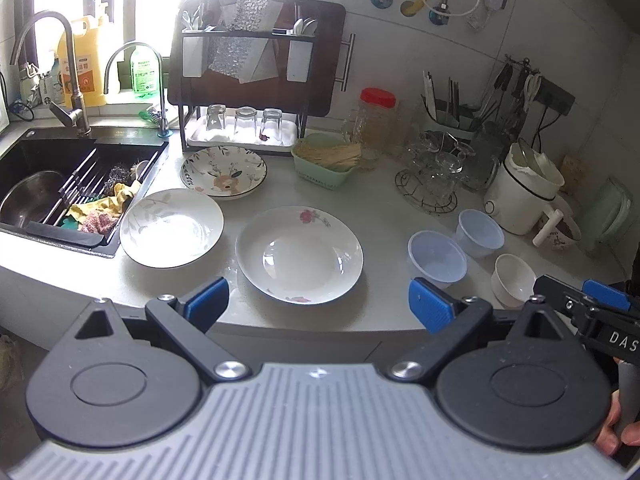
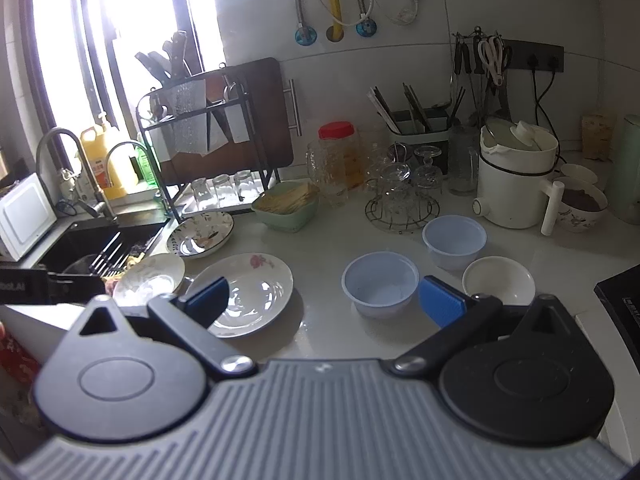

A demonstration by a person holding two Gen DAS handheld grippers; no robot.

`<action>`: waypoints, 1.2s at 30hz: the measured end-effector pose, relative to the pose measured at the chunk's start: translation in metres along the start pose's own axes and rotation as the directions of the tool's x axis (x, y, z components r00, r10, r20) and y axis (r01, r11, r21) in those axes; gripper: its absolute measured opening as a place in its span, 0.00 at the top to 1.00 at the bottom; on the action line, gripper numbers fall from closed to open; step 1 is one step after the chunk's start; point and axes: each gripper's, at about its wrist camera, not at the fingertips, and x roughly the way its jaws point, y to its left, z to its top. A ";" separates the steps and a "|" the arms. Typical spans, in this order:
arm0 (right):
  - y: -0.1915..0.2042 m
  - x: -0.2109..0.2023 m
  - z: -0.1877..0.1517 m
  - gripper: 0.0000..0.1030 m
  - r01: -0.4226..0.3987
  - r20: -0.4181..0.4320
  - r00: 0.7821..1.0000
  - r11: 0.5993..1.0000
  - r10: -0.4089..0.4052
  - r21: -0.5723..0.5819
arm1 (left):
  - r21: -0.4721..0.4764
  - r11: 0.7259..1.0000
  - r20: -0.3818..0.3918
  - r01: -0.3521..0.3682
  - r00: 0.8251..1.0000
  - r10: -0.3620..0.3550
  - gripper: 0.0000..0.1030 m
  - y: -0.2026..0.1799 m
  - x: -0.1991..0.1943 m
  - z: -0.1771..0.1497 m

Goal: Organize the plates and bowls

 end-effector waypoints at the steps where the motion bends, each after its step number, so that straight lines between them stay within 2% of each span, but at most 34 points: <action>1: -0.001 0.000 0.000 0.00 0.003 0.003 1.000 1.000 -0.003 0.004 | -0.004 1.000 -0.002 0.004 1.000 -0.004 0.04 0.000 0.000 0.000; 8: -0.004 0.001 0.000 0.00 -0.005 0.021 1.000 1.000 0.004 0.024 | -0.018 1.000 -0.030 -0.016 0.999 0.016 0.04 0.008 0.003 0.001; 12: -0.005 0.000 -0.003 0.00 -0.003 0.020 1.000 0.999 0.002 0.036 | -0.042 0.999 -0.064 -0.006 0.998 0.003 0.05 0.014 0.006 0.001; 16: -0.003 0.001 -0.007 0.00 0.007 0.018 1.000 1.000 -0.007 0.025 | -0.032 0.999 -0.077 -0.028 0.997 0.026 0.05 0.015 0.005 0.001; 22: -0.002 0.003 -0.011 0.00 -0.031 -0.010 0.999 0.999 0.032 0.039 | -0.047 0.998 -0.104 -0.033 0.994 0.028 0.04 0.021 0.005 0.000; 28: 0.006 0.011 -0.014 0.00 -0.053 -0.019 0.998 0.998 0.053 0.035 | -0.070 0.997 -0.134 -0.018 0.991 0.008 0.05 0.033 0.025 0.007; 30: 0.010 0.013 -0.016 0.00 -0.061 -0.021 0.998 0.998 0.062 0.031 | -0.067 0.998 -0.135 -0.013 0.991 0.004 0.05 0.037 0.034 0.011; 33: 0.016 0.020 -0.017 0.00 -0.080 -0.018 0.997 0.996 0.080 0.027 | -0.057 0.997 -0.100 -0.047 0.994 0.041 0.05 0.045 0.041 0.018; 36: 0.020 0.035 -0.019 0.00 -0.079 -0.026 0.996 0.995 0.081 0.066 | -0.043 0.998 -0.085 -0.049 0.995 0.045 0.05 0.058 0.044 0.026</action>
